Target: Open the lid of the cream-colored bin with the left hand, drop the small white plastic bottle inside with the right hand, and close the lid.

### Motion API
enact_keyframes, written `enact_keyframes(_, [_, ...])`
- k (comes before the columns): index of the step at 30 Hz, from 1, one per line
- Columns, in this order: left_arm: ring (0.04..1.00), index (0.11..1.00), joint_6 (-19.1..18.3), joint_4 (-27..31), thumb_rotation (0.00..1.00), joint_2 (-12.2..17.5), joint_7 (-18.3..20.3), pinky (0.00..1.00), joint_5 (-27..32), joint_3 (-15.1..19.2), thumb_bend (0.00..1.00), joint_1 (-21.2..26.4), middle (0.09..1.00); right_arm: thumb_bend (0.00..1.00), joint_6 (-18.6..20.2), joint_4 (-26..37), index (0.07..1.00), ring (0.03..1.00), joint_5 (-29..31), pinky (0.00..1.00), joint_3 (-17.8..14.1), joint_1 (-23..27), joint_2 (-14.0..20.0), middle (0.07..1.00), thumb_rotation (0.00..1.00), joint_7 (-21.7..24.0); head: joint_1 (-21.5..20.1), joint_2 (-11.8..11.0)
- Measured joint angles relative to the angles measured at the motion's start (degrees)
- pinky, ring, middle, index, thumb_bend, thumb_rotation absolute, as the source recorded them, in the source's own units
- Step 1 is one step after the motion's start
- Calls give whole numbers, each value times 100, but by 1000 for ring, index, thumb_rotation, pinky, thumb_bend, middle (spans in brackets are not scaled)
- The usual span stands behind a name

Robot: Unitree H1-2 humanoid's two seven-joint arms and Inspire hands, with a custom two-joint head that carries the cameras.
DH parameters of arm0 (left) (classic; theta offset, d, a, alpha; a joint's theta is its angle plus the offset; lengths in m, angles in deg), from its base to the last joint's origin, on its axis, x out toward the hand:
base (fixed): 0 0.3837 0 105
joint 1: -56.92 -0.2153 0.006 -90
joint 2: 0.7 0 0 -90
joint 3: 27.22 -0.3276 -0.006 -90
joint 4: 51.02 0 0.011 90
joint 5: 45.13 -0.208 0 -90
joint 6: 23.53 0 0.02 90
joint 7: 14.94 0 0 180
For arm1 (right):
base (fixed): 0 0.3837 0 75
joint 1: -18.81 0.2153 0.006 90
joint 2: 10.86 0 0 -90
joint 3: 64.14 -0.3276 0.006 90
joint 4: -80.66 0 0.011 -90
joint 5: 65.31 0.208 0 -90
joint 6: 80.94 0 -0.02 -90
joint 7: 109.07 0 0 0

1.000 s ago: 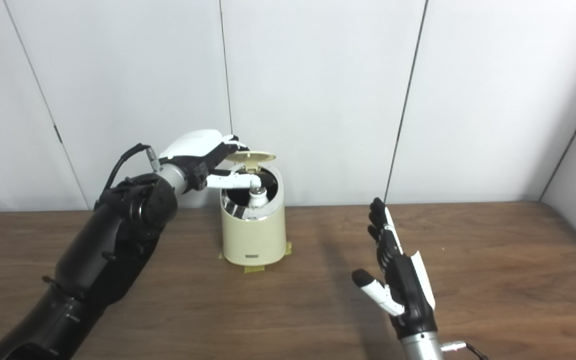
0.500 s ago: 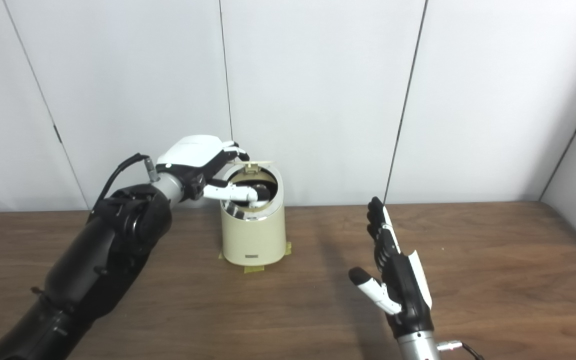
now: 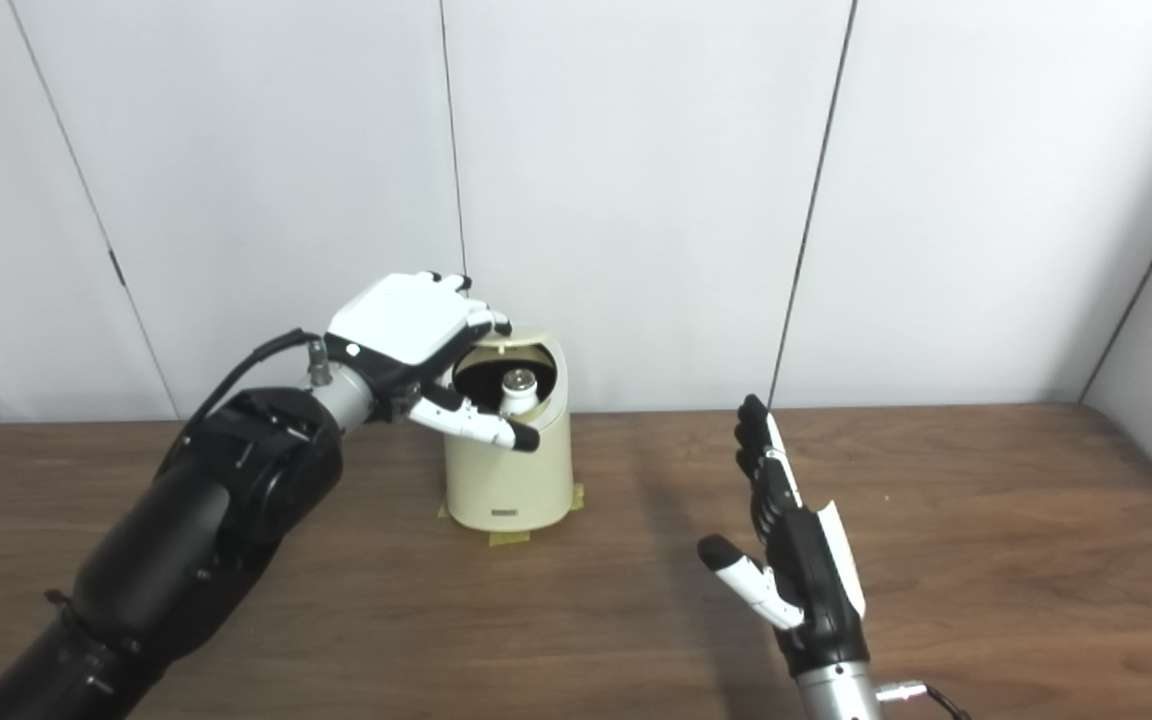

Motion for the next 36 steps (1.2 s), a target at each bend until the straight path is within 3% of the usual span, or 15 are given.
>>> enact_keyframes(15, [986,871,165,-7,1000,-7,189,1000,-22,2,1000,-222,900,953,26,86,1000,997,-11,983,-5,-25,-6,999,753,-1,-35,97])
enact_keyframes(27, [979,864,322,-158,994,-42,-154,1000,-25,41,1000,-323,894,942,69,150,1000,992,-7,985,-5,-46,-17,994,751,-1,-44,149])
enact_keyframes(36, [998,870,334,-211,991,-56,-175,1000,-162,-58,1000,-341,895,944,69,198,1000,987,-75,980,1,-58,-41,988,753,-12,-105,141])
